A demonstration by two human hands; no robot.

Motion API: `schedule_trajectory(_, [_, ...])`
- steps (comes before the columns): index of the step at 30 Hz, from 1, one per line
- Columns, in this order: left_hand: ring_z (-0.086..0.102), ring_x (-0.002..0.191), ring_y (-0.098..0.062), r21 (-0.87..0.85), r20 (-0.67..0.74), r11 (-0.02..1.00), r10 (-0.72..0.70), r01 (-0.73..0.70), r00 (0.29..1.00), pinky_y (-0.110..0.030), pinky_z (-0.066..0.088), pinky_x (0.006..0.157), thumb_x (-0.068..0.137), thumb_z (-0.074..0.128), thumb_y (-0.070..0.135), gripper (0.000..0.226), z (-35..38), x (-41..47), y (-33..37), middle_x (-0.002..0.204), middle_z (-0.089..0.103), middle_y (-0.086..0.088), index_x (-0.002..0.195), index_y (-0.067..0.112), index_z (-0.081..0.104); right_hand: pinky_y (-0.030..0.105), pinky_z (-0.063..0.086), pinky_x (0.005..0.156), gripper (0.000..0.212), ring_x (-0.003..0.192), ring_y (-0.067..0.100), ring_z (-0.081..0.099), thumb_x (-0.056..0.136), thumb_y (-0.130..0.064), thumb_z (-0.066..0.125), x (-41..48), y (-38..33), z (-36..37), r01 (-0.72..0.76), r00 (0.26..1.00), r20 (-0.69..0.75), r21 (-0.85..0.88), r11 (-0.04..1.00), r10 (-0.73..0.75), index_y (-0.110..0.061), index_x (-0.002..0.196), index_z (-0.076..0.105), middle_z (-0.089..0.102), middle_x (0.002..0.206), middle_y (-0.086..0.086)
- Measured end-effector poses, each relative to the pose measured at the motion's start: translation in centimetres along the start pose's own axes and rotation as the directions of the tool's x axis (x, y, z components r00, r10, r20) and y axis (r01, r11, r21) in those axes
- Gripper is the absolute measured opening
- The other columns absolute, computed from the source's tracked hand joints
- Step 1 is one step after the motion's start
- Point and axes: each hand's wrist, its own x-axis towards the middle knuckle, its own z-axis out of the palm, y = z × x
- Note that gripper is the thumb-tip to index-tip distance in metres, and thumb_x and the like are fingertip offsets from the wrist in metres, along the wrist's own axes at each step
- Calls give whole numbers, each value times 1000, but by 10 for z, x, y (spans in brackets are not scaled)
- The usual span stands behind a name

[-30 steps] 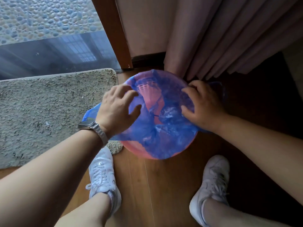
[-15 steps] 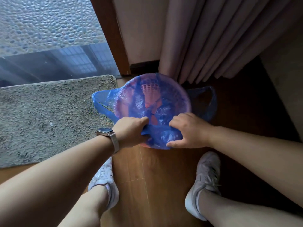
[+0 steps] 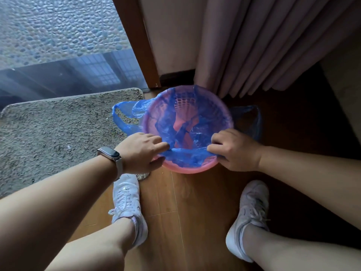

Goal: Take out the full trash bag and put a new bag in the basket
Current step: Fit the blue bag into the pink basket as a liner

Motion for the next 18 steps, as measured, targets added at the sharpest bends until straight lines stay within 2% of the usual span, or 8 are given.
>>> schedule_trajectory(3, [61, 67, -30, 12, 25, 995, 101, -101, 995, -33, 48, 55, 84, 60, 32, 28, -3, -16, 9, 85, 58, -7, 107, 16, 64, 42, 51, 75, 19, 78, 33, 60, 74, -10, 63, -17, -6, -2, 57, 997, -53, -30, 998, -58, -13, 91, 69, 61, 95, 15])
schedule_trajectory(5, [60, 67, -30, 3, 51, 992, 128, -128, 990, -33, 47, 54, 87, 54, 28, 26, -1, -23, 16, 85, 57, -7, 109, 18, 62, 41, 50, 75, 19, 78, 32, 59, 74, -9, 60, -26, -9, -1, 99, 993, -63, -73, 992, -104, -15, 90, 69, 61, 94, 14])
schedule_trajectory(7, [59, 67, -30, 7, 84, 990, 138, -139, 987, -33, 48, 53, 84, 57, 20, 24, 0, -27, 18, 82, 56, -7, 108, 19, 64, 39, 47, 65, 13, 69, 29, 53, 78, -7, 56, -31, -11, -1, 131, 991, -27, -88, 987, -134, -15, 83, 65, 57, 84, 10])
schedule_trajectory(9, [59, 67, -28, 14, 108, 988, 153, -155, 982, -31, 46, 51, 76, 69, 12, 29, 0, -29, 18, 79, 57, -6, 103, 19, 68, 36, 41, 55, 12, 61, 27, 47, 78, -3, 57, -36, -12, 1, 168, 986, 29, -88, 982, -166, -15, 76, 60, 53, 76, 8])
schedule_trajectory(11, [58, 65, -27, 13, 102, 984, 173, -176, 980, -29, 45, 48, 72, 73, 8, 28, 0, -29, 16, 77, 58, -5, 97, 18, 70, 34, 40, 54, 14, 60, 26, 49, 74, -2, 60, -41, -12, 2, 192, 979, 93, -92, 977, -184, -15, 74, 61, 54, 75, 7])
schedule_trajectory(15, [60, 69, -28, 48, 37, 970, 237, -239, 971, -33, 50, 50, 83, 53, 9, 22, 8, -36, 12, 81, 63, -7, 94, 15, 71, 34, 40, 54, 12, 62, 26, 52, 73, -3, 64, -39, -6, 6, 130, 988, 91, -87, 988, -122, -15, 75, 65, 55, 75, 7])
schedule_trajectory(18, [66, 81, -27, 79, 8, 972, 222, -222, 975, -32, 54, 59, 95, 34, 13, 41, 16, -48, 0, 92, 69, -5, 102, 18, 74, 34, 38, 53, 8, 61, 27, 51, 77, -6, 67, -37, 1, 12, 48, 998, 46, -95, 994, -44, -13, 79, 65, 53, 73, 8])
